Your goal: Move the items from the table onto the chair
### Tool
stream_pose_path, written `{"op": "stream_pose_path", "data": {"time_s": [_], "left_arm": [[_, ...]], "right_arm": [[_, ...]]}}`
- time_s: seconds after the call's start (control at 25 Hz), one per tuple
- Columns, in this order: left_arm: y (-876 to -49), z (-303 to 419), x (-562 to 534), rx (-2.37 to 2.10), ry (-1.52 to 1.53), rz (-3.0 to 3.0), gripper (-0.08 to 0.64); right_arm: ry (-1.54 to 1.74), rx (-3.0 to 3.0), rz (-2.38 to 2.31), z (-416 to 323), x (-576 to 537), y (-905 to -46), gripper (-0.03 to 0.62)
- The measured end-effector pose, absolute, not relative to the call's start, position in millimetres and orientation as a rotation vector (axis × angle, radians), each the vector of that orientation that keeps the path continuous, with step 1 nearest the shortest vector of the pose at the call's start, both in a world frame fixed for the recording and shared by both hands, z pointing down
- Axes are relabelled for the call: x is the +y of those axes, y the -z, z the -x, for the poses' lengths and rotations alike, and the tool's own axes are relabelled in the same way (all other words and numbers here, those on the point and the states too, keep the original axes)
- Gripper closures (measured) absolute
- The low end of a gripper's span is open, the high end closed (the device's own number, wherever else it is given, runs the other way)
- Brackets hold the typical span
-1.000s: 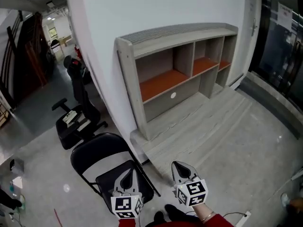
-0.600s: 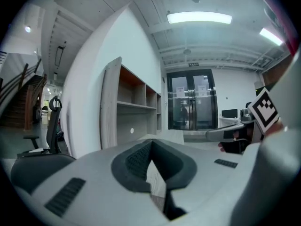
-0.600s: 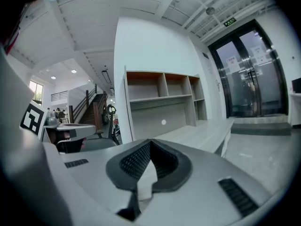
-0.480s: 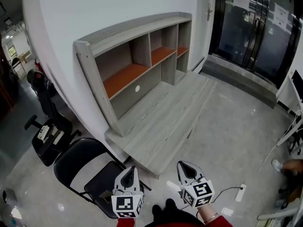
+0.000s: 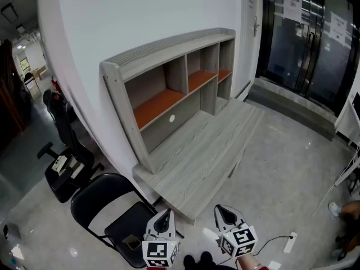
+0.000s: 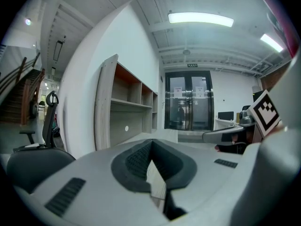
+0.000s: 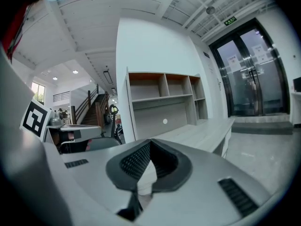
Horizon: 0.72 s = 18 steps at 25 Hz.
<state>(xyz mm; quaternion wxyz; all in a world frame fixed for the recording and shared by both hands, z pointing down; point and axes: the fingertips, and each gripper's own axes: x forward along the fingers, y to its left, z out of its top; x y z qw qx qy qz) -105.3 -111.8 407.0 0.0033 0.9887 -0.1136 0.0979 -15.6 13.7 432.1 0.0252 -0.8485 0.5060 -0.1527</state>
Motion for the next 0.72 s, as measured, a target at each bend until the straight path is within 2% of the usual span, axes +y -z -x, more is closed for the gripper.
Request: {"op": "stream_pose_path", "data": {"time_s": [0.72], "left_arm": [[-413.8, 81.1, -96.5, -0.336, -0.279, -3.079, 0.552]], "right_arm": [[0.486, 1.536, 2.607, -4.1, 25.2, -445.1, 0.587]]}}
